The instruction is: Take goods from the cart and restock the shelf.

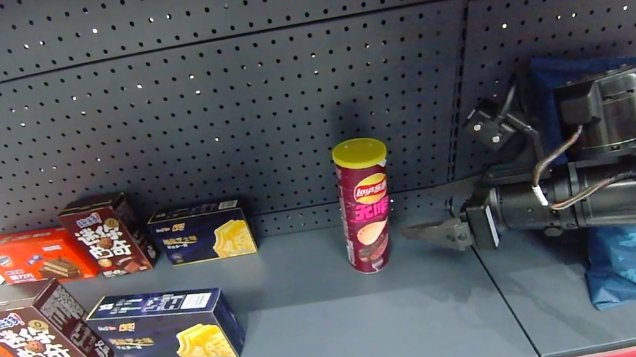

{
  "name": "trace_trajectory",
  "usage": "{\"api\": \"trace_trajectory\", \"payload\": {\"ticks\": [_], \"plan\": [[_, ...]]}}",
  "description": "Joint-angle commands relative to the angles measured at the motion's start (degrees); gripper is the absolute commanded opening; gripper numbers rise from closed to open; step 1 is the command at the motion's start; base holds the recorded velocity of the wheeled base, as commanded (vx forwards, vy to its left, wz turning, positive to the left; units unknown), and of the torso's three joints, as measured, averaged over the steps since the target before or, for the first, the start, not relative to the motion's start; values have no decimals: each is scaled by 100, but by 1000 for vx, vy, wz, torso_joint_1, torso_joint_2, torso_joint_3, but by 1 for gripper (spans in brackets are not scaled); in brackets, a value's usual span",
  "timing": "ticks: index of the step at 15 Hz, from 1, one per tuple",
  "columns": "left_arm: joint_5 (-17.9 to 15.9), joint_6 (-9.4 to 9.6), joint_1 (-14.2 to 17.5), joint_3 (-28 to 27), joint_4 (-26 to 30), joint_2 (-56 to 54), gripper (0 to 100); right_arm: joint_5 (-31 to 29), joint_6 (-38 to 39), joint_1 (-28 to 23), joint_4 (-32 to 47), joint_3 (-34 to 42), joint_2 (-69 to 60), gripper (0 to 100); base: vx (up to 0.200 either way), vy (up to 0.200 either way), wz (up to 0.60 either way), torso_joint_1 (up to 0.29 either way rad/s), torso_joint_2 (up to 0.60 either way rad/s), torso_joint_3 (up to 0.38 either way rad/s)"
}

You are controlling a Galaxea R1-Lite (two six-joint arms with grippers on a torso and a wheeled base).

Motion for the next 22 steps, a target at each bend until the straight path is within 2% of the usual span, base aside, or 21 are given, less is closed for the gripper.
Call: {"api": "trace_trajectory", "payload": {"ticks": [1,3,10,14,22], "plan": [[-2,-3,0,27,2,-8,0,5,-8,-19,-21,-158,289,100,0,0,0,0,0,0],[-2,-47,0,71,2,-26,0,67,-8,-116,-284,-316,544,100,0,0,0,0,0,0],[-2,-47,0,264,28,-281,0,58,-158,-256,-346,-843,1212,100,0,0,0,0,0,0],[-2,-47,0,203,582,-615,0,85,-166,-248,-451,-1037,1502,100,0,0,0,0,0,0],[-2,-47,0,203,626,-702,0,339,-166,-177,-838,-1204,1871,100,0,0,0,0,0,0]]}}
